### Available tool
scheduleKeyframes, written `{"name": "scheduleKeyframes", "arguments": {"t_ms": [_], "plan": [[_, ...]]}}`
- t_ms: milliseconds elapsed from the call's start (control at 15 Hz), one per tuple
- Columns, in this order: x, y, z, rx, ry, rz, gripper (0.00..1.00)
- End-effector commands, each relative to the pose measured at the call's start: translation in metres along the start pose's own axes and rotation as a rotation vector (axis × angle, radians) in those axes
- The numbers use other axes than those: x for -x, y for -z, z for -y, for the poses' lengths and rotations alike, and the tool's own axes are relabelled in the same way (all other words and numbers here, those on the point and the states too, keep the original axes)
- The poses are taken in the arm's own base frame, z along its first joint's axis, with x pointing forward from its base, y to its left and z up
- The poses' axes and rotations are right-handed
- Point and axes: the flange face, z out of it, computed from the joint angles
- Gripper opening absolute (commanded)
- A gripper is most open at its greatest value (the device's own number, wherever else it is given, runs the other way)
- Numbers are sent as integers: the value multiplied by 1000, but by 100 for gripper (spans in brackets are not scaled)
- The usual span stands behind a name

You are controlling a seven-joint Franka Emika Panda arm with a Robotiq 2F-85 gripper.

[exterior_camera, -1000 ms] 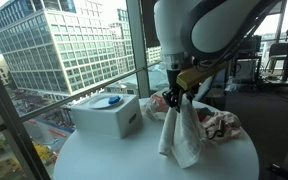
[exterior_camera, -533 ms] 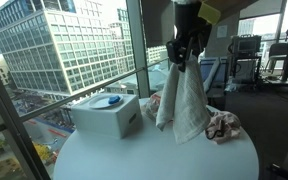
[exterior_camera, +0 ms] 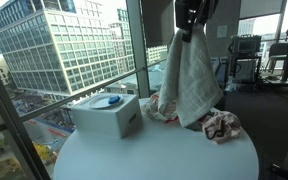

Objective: Move the yellow container forward, then use the towel to lift the yellow container

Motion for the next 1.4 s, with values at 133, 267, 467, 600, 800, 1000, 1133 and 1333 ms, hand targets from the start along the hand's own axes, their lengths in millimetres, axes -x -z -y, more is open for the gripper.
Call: {"name": "scheduleKeyframes", "arguments": {"t_ms": [133,267,467,600,800,1000,1133,1333], "plan": [[-15,-61,20,-55,73,67,29],[-15,-104,32,-65,68,71,29],[-5,-166,51,-120,62,82,29],[6,-204,61,-142,64,106,29],[25,-254,71,-146,94,132,29],[37,-295,80,-144,105,141,29],[44,-319,88,-146,105,159,29],[54,-348,104,-161,111,201,29]]}}
